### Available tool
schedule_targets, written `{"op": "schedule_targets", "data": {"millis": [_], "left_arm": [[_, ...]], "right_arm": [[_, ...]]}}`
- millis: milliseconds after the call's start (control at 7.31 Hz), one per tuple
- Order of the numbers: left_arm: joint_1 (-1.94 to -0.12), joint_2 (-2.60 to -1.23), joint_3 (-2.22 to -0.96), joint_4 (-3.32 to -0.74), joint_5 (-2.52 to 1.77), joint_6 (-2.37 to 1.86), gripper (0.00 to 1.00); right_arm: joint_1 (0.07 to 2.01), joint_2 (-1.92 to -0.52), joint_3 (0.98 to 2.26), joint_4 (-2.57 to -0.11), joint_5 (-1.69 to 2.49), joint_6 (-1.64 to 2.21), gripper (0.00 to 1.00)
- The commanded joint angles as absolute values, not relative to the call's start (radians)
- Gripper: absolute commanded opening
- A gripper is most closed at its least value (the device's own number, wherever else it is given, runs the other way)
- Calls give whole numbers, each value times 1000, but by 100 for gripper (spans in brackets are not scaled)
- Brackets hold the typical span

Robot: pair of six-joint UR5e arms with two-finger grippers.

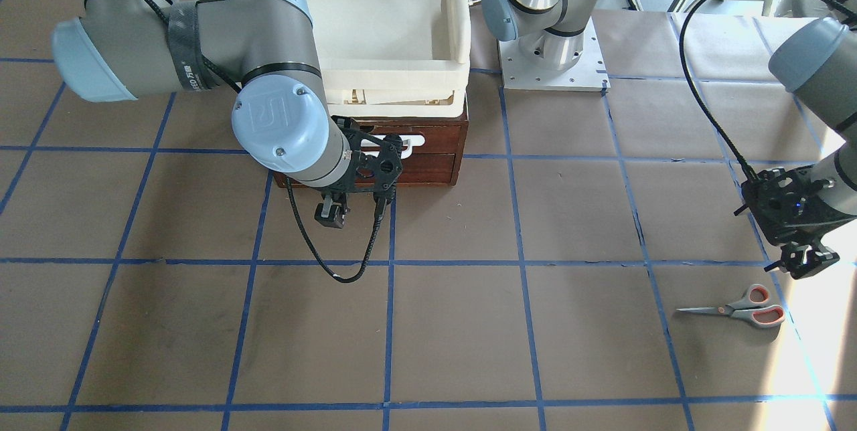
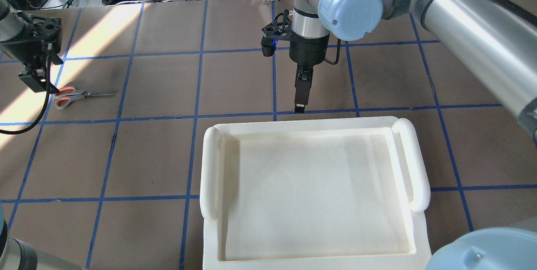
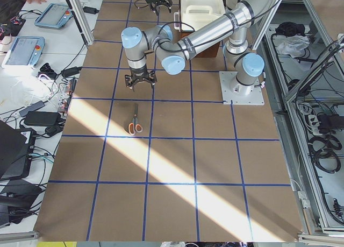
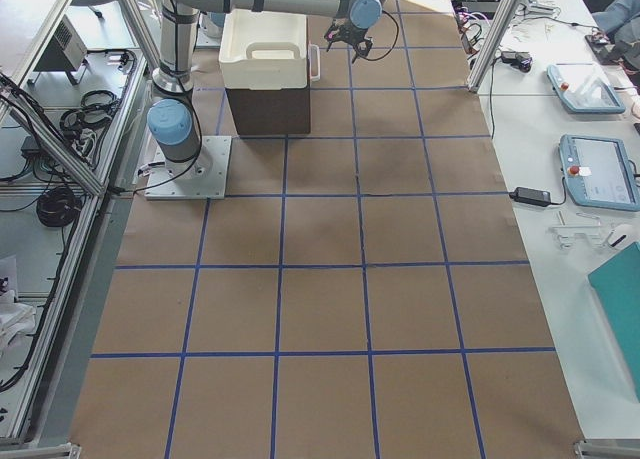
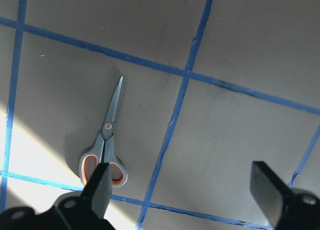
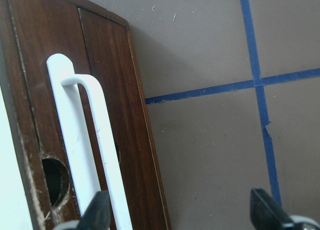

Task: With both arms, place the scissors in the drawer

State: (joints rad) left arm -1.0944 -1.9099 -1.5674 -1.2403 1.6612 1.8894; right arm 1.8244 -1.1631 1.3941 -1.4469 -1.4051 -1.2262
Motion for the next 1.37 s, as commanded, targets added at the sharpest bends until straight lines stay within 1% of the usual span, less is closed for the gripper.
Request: {"op": "schedule_targets", "data": {"millis": [0, 410, 684, 1231], "left_arm": [[-1056, -2000, -1562, -1162, 1657, 2008, 100], [-1029, -2109, -1551, -1079, 1620, 2049, 100], [-1020, -2161, -1548, -1007, 1614, 2117, 96], [-1015, -2220, -1548, -953, 1609, 2125, 95]], "right_arm": [[1862, -1129, 1387, -1428, -1437, -1310, 98], [1864, -1124, 1411, -1394, -1425, -1310, 99], [1865, -1120, 1416, -1404, -1425, -1309, 98], [1867, -1120, 1446, -1422, -1425, -1316, 95]]}}
